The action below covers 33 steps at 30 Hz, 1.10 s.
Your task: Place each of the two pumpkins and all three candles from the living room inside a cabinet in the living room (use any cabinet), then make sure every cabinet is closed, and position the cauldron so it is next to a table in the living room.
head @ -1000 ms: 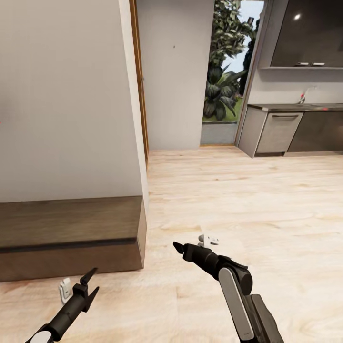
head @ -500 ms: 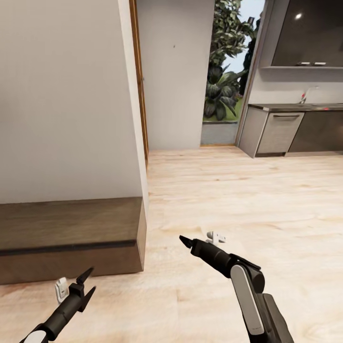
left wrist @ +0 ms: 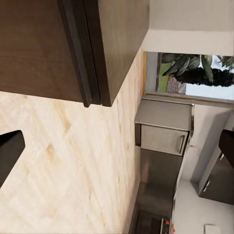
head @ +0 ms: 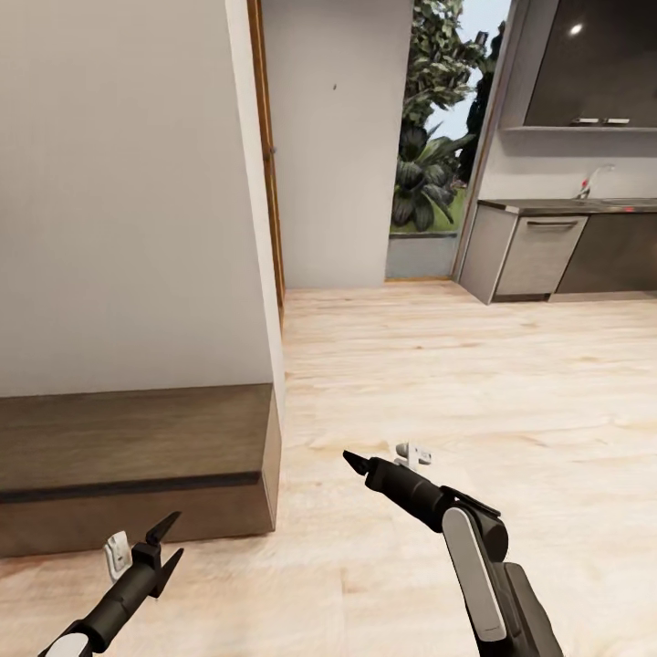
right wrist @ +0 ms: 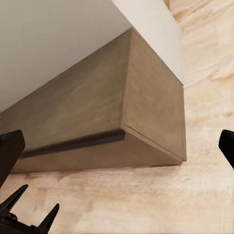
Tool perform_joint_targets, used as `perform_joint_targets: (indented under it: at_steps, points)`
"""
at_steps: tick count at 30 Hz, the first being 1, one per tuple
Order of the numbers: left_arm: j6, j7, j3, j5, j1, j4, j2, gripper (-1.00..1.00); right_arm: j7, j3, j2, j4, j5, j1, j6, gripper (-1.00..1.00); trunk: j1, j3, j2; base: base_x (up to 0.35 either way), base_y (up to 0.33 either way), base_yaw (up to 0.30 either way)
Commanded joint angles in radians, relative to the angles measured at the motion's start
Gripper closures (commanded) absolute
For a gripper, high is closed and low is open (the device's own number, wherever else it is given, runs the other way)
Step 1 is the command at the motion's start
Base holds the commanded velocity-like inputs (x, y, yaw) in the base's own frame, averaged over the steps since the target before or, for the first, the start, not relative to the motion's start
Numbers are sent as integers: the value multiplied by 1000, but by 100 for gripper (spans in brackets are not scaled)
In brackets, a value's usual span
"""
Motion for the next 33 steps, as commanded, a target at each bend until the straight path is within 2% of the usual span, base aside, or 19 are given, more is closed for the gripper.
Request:
perform_joint_targets:
  at_steps: [1, 12, 23, 33]
  points:
    - [8, 0, 1, 6, -1, 1, 0, -100, 5, 0, 1, -1, 5, -1, 4, -100, 0, -1, 0, 197, 171, 0]
    - [8, -3, 2, 6, -1, 1, 1, -100, 5, 9, 2, 0, 5, 0, 2, -100, 0, -1, 0, 207, 127, 0]
    - [8, -3, 2, 6, -1, 1, 0, -100, 5, 12, 3, 1, 5, 0, 2, -100, 0, 4, 0, 127, -119, 130]
    - [6, -2, 2, 6, -1, 1, -1, -100, 2, 13, 4, 1, 5, 0, 3, -100, 0, 4, 0, 100, -76, 9]
